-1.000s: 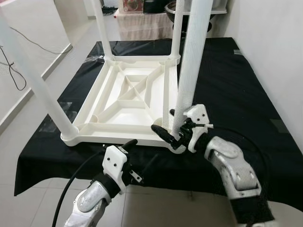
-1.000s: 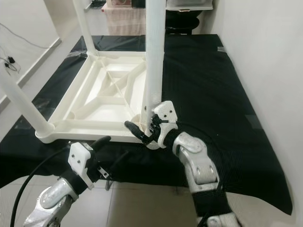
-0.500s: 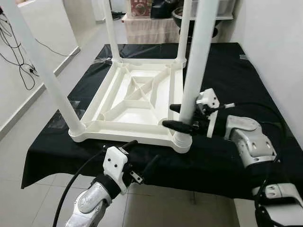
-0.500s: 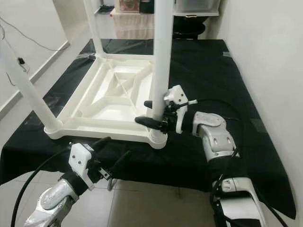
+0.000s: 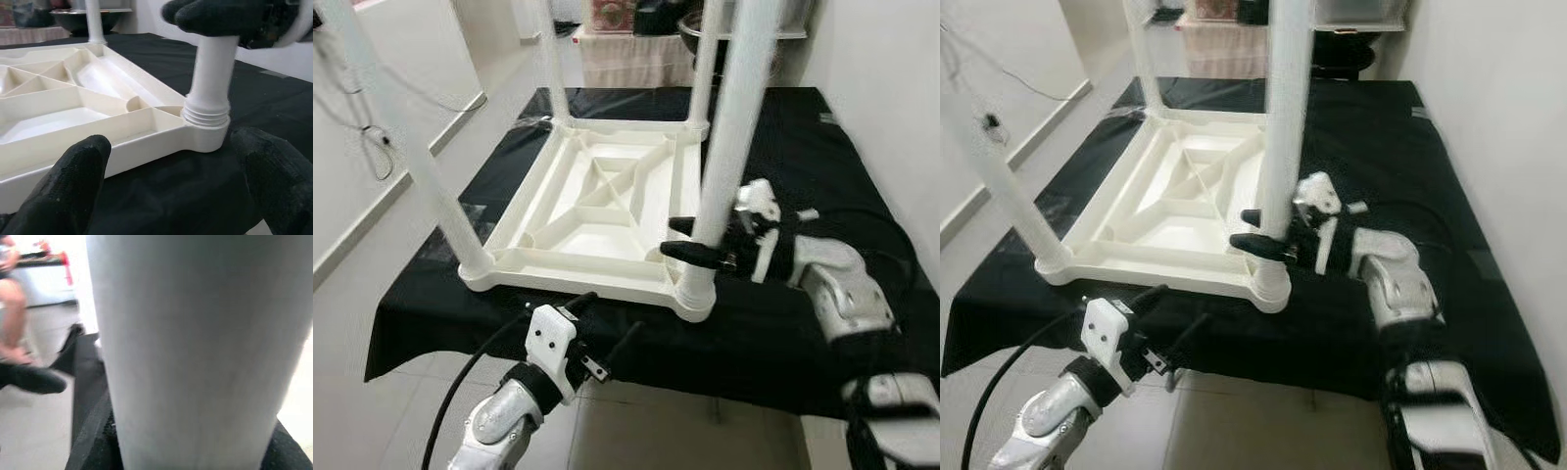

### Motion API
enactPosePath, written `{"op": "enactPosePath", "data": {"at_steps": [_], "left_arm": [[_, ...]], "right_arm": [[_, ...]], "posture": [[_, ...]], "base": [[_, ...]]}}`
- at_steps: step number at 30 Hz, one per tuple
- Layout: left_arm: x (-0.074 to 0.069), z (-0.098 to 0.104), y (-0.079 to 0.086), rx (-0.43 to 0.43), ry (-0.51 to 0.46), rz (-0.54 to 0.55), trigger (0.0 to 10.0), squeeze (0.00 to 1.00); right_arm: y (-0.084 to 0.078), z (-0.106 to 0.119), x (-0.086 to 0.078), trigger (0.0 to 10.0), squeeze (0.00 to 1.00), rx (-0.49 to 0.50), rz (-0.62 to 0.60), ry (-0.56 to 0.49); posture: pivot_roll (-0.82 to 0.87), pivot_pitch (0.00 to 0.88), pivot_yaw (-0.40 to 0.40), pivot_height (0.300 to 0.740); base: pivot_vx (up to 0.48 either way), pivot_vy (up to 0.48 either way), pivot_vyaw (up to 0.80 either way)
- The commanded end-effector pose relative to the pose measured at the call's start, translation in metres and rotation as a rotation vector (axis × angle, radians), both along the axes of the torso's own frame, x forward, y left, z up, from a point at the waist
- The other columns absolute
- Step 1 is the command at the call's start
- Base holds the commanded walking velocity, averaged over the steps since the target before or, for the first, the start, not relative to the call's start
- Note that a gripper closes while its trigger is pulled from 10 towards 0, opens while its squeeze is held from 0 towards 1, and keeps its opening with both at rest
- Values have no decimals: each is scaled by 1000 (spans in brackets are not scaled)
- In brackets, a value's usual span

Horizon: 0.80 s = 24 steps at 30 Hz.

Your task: Building children table

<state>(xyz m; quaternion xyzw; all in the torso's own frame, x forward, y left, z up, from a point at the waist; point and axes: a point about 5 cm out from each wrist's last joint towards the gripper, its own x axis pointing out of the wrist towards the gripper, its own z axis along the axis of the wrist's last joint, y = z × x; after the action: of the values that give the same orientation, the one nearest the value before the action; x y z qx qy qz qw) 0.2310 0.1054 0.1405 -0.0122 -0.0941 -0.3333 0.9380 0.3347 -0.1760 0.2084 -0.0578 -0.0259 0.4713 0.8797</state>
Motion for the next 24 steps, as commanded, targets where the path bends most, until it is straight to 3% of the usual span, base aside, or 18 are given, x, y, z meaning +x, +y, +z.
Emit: {"op": "enactPosePath", "data": {"at_steps": [1,2,3,4,5,6,7,14,15,16,17,18,21,22,24], "left_arm": [[-1,-1,3,3,12,-3,10000,0],[-1,0,5,4,12,0,10000,0],[-1,0,5,4,12,0,10000,0],[0,1,7,4,11,2,10000,0],[0,1,7,4,11,2,10000,0],[1,1,7,4,11,2,10000,0],[1,1,8,4,12,-1,10000,0],[3,0,5,6,20,-28,10000,0],[3,0,5,4,20,-22,10000,0],[3,0,5,2,21,-17,10000,0],[3,0,5,1,22,-14,10000,0],[3,0,5,1,23,-16,10000,0],[3,0,4,1,24,-18,10000,0],[3,-1,4,1,26,-23,10000,0],[3,-1,1,-2,29,-33,10000,0]], "right_arm": [[2,-37,-8,0,0,-35,-280,108],[-2,-52,-15,0,0,-58,-635,106],[-2,-52,-15,0,0,-58,-635,106],[12,-67,-35,0,0,-104,-723,109],[12,-67,-35,0,0,-104,-723,109],[21,-73,-49,0,0,-142,-789,86],[33,-74,-54,0,0,-192,-730,53],[30,-67,-36,0,0,-155,-726,47],[35,-65,-35,2588,0,-156,-716,46],[41,-63,-33,10000,0,-122,-692,53],[46,-62,-32,10000,0,-99,-683,59],[50,-60,-31,10000,804,-51,-652,80],[53,-59,-31,10000,804,-19,-636,96],[59,-52,-31,10000,1000,24,-576,90],[64,-34,-30,10000,1000,75,-368,57]], "posture": [[-49,153,16,740],[-71,165,33,740],[-71,165,33,740],[-65,166,38,740],[-65,166,38,740],[-62,168,42,740],[-78,162,56,740],[-68,158,42,740],[-66,156,38,740],[-65,155,37,740],[-65,155,37,740],[-63,148,36,740],[-63,148,36,740],[-67,142,40,740],[-65,133,34,740]], "base": [[0,0,0],[0,0,0],[0,0,0],[0,0,0],[0,0,0],[0,0,0],[0,0,0],[0,0,0],[0,0,0],[0,0,0],[0,0,0],[0,0,0],[0,0,0],[0,0,0],[0,0,0]]}}
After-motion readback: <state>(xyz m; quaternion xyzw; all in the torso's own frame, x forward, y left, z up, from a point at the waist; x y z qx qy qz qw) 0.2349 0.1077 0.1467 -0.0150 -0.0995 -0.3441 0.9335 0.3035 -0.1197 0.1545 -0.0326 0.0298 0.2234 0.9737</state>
